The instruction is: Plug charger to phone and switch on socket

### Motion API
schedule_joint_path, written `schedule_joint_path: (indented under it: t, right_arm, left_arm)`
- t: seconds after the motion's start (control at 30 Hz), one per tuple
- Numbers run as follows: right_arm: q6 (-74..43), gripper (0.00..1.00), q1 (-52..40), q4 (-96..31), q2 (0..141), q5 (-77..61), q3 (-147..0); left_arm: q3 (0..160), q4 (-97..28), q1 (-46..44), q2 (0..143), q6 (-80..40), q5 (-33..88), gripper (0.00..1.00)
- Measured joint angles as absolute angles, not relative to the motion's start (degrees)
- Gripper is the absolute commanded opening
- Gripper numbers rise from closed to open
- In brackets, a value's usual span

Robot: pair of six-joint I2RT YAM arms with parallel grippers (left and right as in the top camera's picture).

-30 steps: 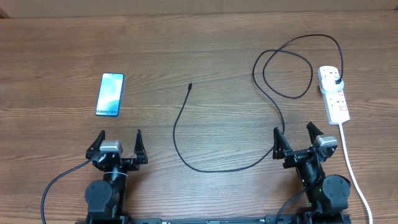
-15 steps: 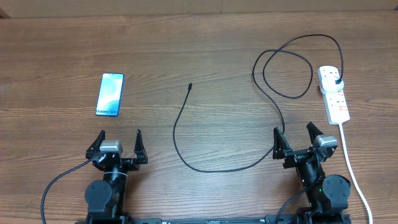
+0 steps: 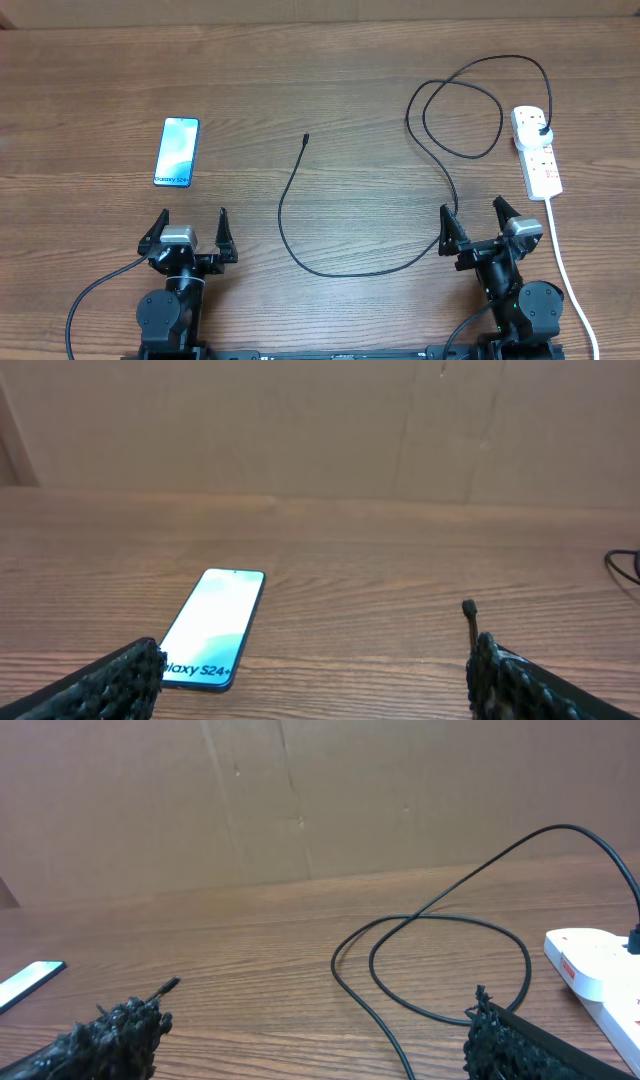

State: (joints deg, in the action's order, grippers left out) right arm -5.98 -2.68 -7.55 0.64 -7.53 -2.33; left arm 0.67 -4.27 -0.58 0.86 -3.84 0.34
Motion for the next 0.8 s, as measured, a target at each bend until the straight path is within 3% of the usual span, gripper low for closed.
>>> schedule_joint_path:
  t: [0.8]
  right_arm:
    - [-5.98, 1.00, -2.68, -7.55, 0.62, -7.53, -2.33]
  left_arm:
    - [3.01, -3.11, -0.58, 0.86, -3.86, 0.34, 1.00]
